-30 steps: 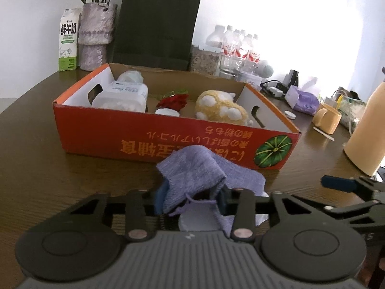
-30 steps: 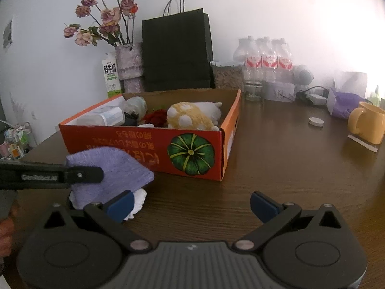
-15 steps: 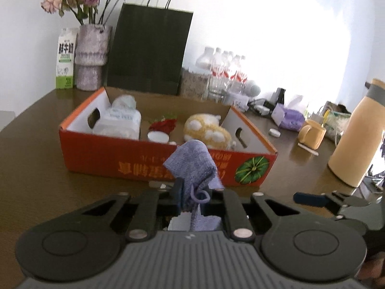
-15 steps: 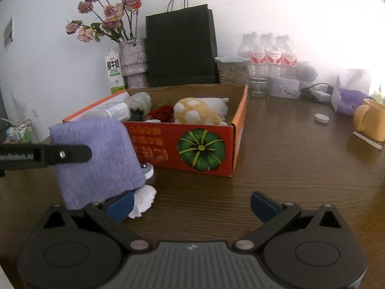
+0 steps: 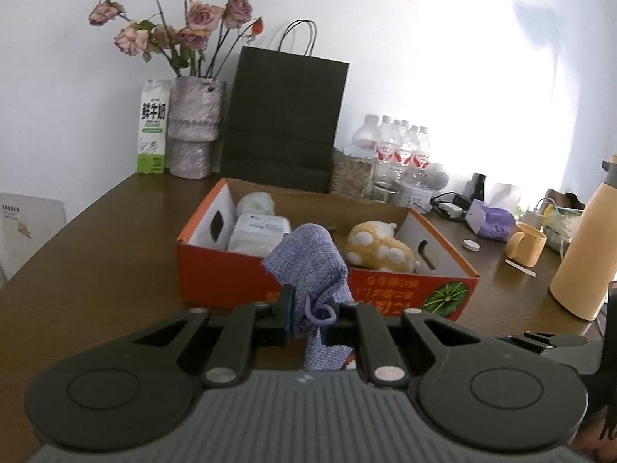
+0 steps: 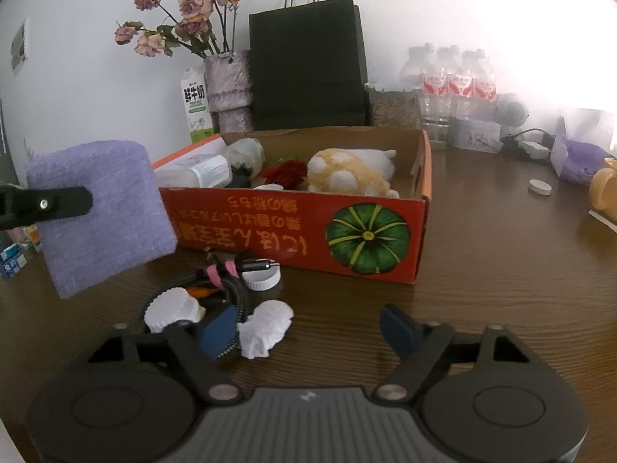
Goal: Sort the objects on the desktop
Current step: 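Grasp the white tissue with the right gripper while the left holds the purple cloth, then carry the purple cloth and white tissue over the box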
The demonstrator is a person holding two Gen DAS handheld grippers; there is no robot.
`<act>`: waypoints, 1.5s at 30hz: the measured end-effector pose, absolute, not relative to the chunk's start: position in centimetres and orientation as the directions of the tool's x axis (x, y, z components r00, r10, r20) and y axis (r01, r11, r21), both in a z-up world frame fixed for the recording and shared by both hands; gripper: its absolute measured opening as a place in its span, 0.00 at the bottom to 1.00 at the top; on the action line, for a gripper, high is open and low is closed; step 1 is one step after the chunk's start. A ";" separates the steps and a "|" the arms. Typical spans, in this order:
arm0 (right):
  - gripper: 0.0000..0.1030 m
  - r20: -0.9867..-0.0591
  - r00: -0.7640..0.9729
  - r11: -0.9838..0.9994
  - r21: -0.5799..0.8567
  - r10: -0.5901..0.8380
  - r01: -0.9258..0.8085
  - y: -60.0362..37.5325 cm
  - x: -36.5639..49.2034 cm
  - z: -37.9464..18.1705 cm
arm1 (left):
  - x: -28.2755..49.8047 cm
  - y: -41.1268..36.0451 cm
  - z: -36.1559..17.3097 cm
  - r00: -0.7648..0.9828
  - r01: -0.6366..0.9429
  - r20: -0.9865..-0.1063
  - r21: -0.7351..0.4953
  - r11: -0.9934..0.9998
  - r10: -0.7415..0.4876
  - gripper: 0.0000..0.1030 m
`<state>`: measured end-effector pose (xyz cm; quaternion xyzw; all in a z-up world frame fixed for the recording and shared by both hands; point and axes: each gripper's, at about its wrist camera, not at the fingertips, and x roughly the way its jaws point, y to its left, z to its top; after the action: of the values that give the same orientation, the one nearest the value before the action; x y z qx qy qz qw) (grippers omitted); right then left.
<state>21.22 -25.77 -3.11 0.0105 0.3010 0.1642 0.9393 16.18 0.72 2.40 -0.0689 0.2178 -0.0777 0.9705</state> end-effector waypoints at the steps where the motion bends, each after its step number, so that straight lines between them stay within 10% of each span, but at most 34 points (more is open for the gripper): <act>1: 0.70 -0.565 0.761 0.945 0.120 0.318 -0.306 -25.6 21.2 -3.1 | 16.2 0.9 2.2 0.892 0.118 -0.415 -0.171 0.978 -0.180 0.13; 5: 0.65 -0.569 0.755 0.941 0.125 0.326 -0.313 -25.0 21.1 -3.2 | 16.1 1.6 1.8 0.888 0.113 -0.424 -0.179 0.977 -0.180 0.13; 13: 0.17 -0.576 0.738 0.933 0.154 0.352 -0.325 -24.6 21.0 -3.3 | 15.8 2.6 1.2 0.882 0.107 -0.435 -0.184 0.977 -0.179 0.13; 45: 0.12 -0.376 0.841 0.919 0.106 0.390 -0.379 -22.8 26.1 5.5 | 22.9 0.0 7.4 0.931 0.150 -0.305 -0.184 0.971 -0.202 0.13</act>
<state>26.15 -22.82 5.48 0.0136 0.1987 0.2005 0.9592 22.94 -0.03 7.44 -0.0792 0.1628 -0.0900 0.9794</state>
